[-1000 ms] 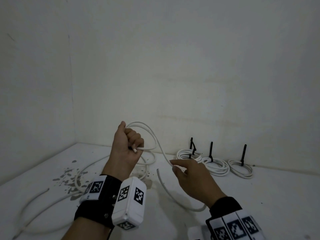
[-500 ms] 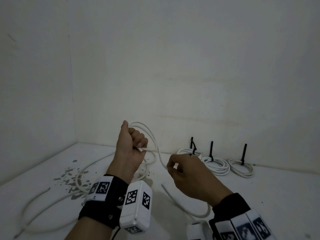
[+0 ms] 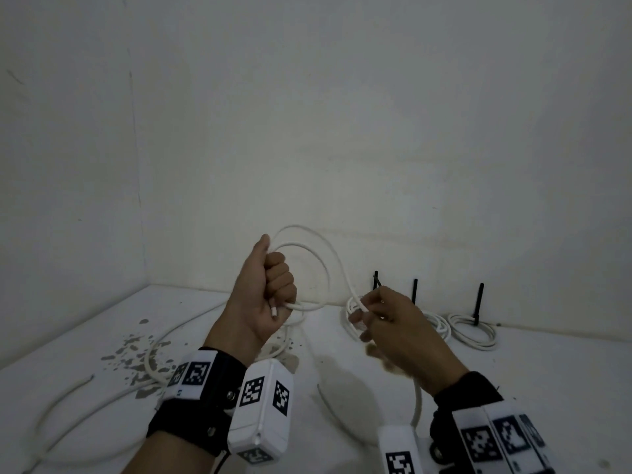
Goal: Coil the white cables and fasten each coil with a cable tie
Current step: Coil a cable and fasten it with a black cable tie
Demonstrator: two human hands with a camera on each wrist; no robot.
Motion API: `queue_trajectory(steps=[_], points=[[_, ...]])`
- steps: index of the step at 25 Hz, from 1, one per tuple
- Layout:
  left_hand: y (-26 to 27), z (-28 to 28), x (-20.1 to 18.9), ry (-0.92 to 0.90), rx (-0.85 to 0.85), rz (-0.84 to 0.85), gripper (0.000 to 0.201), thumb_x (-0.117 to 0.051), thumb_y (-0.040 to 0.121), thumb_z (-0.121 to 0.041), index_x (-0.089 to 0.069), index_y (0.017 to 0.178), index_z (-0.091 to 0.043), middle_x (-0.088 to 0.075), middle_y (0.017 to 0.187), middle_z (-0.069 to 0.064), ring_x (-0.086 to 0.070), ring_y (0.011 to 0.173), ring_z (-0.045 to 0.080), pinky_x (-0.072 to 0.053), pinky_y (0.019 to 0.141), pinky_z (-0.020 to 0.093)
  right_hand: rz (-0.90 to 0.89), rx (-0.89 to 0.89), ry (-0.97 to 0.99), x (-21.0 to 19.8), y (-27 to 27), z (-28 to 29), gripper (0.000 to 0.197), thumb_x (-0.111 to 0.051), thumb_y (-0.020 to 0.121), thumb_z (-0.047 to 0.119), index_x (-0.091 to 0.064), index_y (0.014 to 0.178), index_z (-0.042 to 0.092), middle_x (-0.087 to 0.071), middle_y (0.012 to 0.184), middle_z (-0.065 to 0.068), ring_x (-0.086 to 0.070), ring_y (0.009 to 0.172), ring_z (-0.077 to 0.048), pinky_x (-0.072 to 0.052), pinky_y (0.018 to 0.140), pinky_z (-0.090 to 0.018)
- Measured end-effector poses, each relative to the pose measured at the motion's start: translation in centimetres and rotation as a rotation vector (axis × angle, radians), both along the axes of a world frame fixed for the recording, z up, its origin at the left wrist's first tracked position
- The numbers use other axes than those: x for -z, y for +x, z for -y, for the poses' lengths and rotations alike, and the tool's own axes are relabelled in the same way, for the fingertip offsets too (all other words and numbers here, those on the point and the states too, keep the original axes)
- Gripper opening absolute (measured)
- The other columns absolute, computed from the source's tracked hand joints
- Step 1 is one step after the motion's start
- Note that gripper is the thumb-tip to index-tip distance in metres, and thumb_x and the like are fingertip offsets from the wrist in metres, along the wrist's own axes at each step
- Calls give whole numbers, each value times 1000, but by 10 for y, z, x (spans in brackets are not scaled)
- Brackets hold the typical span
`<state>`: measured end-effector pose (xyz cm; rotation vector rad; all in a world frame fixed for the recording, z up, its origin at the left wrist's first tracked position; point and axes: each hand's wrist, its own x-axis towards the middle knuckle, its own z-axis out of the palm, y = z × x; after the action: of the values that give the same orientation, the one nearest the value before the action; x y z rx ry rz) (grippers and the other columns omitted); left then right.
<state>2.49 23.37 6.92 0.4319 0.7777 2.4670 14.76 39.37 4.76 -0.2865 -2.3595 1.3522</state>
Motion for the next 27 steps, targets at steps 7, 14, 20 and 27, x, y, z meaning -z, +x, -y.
queue_trajectory(steps=[7,14,20,27], points=[[28,-27,5,-339,132,-192,52,-48,95,-54,-18,61,-28,-14,43,-9,-13,31,4,-11,31,14,-2,-9,-866,5,-10,0,26,-55,91,23,-75,93,7,-58,80,-8,-49,67,-20,-47,62,-33],[33,-34,17,-715,-123,-475,50,-44,98,-53,-29,62,-22,-21,51,-4,-18,43,11,-16,43,24,19,-98,-908,-15,-3,13,19,-68,91,20,-68,75,9,-68,71,-5,-62,64,-19,-55,75,-38],[23,-33,32,-906,-275,-696,51,-44,94,-61,-33,66,-20,-28,46,-7,-26,38,10,-24,41,20,10,-110,-1161,-16,-1,16,15,-60,95,6,-57,80,6,-42,47,-1,-43,40,-13,-52,95,-52],[6,-21,27,-768,-349,-443,52,-53,91,-59,-30,61,-23,-29,45,-6,-26,38,11,-21,43,22,39,10,-96,6,-1,10,24,-53,89,-4,-63,105,11,-56,101,-12,-64,70,-25,-57,46,-34]])
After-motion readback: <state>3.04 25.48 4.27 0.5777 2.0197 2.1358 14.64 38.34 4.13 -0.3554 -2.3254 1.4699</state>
